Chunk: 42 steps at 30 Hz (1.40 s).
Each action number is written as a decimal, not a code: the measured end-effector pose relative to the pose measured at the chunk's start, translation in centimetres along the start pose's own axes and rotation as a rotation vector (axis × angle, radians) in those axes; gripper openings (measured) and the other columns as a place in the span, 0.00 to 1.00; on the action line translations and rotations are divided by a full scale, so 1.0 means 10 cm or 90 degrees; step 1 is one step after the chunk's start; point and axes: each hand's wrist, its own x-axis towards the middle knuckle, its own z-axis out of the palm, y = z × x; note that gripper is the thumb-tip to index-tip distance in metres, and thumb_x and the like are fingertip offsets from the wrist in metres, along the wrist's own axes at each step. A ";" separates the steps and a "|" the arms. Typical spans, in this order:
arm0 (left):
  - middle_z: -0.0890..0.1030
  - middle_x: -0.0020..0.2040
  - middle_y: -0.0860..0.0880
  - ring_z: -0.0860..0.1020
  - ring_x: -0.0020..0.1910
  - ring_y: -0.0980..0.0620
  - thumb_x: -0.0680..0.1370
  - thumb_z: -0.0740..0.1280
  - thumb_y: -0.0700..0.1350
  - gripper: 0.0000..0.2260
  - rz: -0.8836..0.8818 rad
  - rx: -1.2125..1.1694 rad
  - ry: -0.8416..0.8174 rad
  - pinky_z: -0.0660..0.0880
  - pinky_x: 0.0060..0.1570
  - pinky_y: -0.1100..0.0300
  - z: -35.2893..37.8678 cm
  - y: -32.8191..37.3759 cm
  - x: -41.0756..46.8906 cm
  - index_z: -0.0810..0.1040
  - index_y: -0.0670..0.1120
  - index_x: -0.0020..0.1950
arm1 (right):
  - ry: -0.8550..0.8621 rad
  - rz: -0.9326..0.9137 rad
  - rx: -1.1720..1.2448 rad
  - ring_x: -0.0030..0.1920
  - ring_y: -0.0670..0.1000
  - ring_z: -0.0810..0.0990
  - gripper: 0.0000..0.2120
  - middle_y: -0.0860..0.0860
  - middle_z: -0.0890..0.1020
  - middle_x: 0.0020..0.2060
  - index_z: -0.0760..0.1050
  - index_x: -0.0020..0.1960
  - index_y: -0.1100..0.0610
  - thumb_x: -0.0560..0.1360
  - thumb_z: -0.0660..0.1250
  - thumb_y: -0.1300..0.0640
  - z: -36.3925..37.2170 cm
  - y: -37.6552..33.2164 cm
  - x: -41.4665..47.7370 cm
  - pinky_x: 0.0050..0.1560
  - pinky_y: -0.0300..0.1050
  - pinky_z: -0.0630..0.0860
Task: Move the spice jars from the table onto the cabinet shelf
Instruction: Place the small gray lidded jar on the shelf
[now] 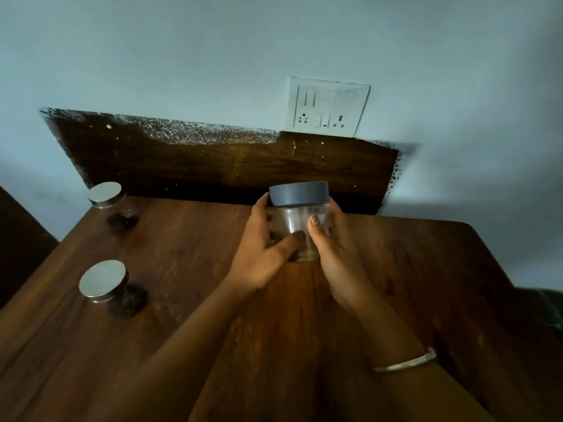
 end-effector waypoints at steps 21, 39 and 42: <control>0.70 0.67 0.47 0.76 0.61 0.51 0.66 0.75 0.36 0.57 0.010 0.078 -0.087 0.76 0.59 0.50 -0.02 0.40 -0.22 0.31 0.55 0.74 | -0.078 -0.019 -0.117 0.56 0.35 0.75 0.40 0.40 0.72 0.61 0.51 0.74 0.45 0.68 0.65 0.38 -0.22 -0.38 -0.39 0.48 0.28 0.74; 0.82 0.48 0.57 0.80 0.53 0.53 0.66 0.67 0.62 0.47 0.038 0.218 -0.103 0.76 0.52 0.55 0.06 0.57 -0.30 0.41 0.60 0.76 | -0.108 -0.031 -0.211 0.52 0.38 0.79 0.41 0.50 0.70 0.68 0.40 0.70 0.35 0.68 0.65 0.45 -0.48 -0.61 -0.51 0.48 0.35 0.79; 0.82 0.53 0.55 0.81 0.49 0.61 0.67 0.68 0.61 0.45 0.069 0.239 -0.084 0.76 0.50 0.66 0.12 0.61 -0.29 0.45 0.57 0.76 | -0.087 -0.044 -0.294 0.45 0.43 0.80 0.43 0.55 0.76 0.61 0.37 0.71 0.36 0.67 0.62 0.39 -0.55 -0.67 -0.53 0.46 0.40 0.80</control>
